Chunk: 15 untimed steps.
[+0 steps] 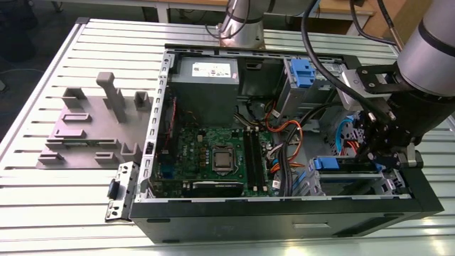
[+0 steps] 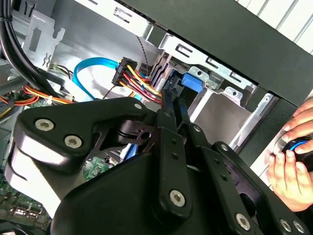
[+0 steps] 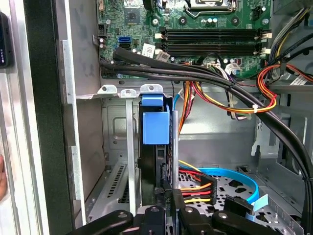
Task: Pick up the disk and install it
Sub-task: 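Insert the first disk wire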
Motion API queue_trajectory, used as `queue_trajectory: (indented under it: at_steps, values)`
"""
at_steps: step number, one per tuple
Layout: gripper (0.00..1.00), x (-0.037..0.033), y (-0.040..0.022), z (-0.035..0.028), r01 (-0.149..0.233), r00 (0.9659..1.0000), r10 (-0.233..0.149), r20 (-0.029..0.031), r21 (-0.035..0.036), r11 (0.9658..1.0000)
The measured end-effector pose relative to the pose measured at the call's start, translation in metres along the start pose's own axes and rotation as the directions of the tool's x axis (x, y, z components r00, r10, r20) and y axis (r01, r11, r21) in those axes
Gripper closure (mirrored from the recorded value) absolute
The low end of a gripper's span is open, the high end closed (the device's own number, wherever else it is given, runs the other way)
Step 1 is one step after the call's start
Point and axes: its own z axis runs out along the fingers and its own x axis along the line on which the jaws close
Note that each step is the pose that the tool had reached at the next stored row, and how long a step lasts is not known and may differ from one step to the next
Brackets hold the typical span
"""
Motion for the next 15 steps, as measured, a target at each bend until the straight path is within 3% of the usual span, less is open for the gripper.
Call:
queue_trajectory:
  at_steps: [7,15]
  values:
    - [0.83,0.0011,-0.0003,0.0001,-0.003,1.0000,0.003,-0.0005,0.0000,1.0000]
    - [0.83,0.0017,0.0000,0.0005,-0.005,1.0000,0.005,0.0030,-0.0001,1.0000]
